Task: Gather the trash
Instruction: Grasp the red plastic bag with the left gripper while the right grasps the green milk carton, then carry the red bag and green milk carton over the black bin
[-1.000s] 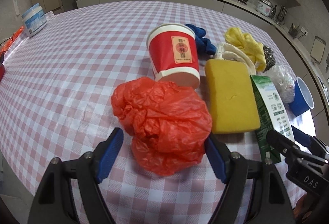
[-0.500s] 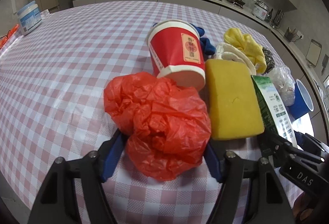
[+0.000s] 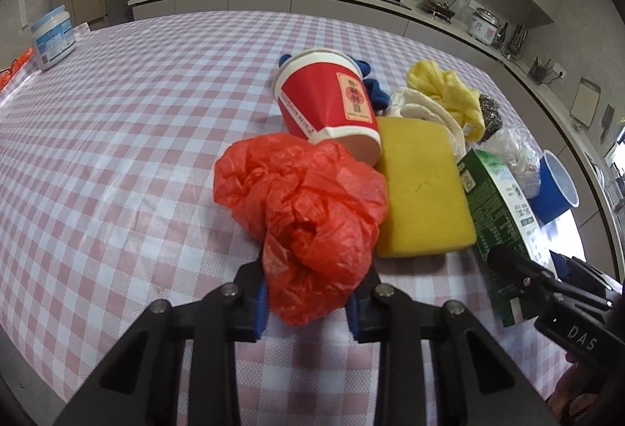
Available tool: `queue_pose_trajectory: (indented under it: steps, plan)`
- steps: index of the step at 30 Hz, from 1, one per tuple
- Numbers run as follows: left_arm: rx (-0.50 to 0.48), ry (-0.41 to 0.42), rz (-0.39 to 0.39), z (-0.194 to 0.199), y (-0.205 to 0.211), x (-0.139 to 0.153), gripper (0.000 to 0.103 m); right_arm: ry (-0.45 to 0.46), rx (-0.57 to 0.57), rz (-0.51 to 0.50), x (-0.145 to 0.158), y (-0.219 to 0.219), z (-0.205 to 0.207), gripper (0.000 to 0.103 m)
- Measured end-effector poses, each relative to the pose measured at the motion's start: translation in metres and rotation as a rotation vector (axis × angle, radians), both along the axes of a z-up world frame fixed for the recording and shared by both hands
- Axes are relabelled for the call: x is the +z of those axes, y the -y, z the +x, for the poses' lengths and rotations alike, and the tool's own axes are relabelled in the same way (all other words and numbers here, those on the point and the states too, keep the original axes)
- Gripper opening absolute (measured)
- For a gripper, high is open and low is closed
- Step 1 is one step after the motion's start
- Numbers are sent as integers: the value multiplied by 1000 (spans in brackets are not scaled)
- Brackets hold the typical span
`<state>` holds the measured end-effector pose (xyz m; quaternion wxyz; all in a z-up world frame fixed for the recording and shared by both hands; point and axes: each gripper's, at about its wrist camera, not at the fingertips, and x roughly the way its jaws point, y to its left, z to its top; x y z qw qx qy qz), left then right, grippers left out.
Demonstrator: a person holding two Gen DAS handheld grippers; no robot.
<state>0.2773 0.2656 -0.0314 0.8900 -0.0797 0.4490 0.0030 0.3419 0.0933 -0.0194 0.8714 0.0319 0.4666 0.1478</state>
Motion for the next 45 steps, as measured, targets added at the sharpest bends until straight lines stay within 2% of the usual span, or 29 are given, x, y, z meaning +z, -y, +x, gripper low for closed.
queue_pose_trajectory:
  steps: [11,17,23,29,33,45]
  plan:
    - [10,65,-27,-30,2,30,28,20,-12,42,16,29,-26,56]
    - [-28,87,-40,-40,27,44,28,41,-11,65,27,48,-41,56]
    - [-78,95,-45,-46,70,53,28,72,-28,87,40,85,-60,56]
    - [-162,89,-60,-45,131,58,28,104,-96,105,56,147,-82,56]
    - [-238,86,-75,-40,180,61,28,111,-180,100,61,198,-95,56]
    - [-509,36,-111,-35,349,60,28,76,-476,53,47,367,-130,56]
